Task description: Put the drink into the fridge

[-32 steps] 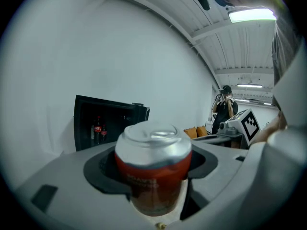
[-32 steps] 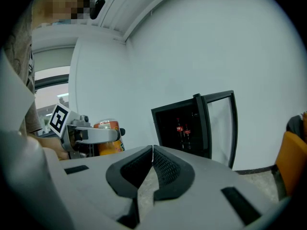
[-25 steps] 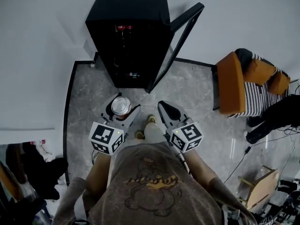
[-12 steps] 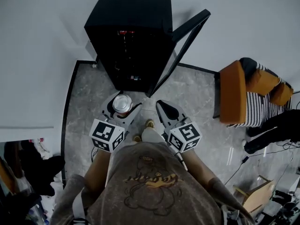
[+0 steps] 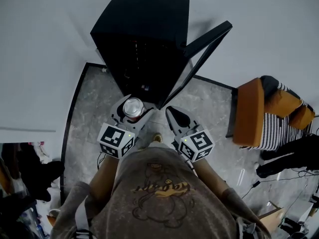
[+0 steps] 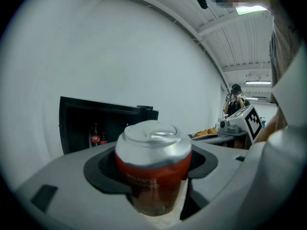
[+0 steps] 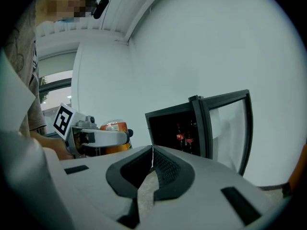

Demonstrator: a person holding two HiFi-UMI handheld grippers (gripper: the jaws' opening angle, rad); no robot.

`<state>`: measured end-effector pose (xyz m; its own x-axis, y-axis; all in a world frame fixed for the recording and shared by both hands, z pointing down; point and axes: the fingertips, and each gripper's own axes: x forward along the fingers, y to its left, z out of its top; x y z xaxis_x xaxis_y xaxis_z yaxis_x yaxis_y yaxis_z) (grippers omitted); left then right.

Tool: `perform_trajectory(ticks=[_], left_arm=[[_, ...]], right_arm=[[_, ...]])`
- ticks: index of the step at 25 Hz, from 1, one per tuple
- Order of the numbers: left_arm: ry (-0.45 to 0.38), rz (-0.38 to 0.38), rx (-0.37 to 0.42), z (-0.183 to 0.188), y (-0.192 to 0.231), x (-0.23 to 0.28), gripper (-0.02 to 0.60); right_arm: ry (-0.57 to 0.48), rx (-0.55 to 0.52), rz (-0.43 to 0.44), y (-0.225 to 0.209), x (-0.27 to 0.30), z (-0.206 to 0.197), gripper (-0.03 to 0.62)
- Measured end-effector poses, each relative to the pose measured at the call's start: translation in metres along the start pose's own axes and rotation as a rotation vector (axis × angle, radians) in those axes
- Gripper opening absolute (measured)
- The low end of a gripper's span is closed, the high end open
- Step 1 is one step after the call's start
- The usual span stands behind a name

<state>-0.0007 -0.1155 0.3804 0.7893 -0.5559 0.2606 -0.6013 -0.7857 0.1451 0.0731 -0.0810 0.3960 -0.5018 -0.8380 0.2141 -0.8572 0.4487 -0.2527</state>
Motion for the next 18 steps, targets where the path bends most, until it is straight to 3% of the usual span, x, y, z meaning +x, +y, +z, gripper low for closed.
perform_trajectory(ticks=[8,18], left_arm=[[-0.016,0.048,0.012,0.007,0.013,0.030,0.333],[-0.002,0.031,0.033,0.006,0.038,0.054,0.333]], right_arm=[[0.018,-0.029,0.068,-0.018,0.015,0.008,0.021],[0.026,-0.016,0.061,-0.033,0.046,0.007,0.021]])
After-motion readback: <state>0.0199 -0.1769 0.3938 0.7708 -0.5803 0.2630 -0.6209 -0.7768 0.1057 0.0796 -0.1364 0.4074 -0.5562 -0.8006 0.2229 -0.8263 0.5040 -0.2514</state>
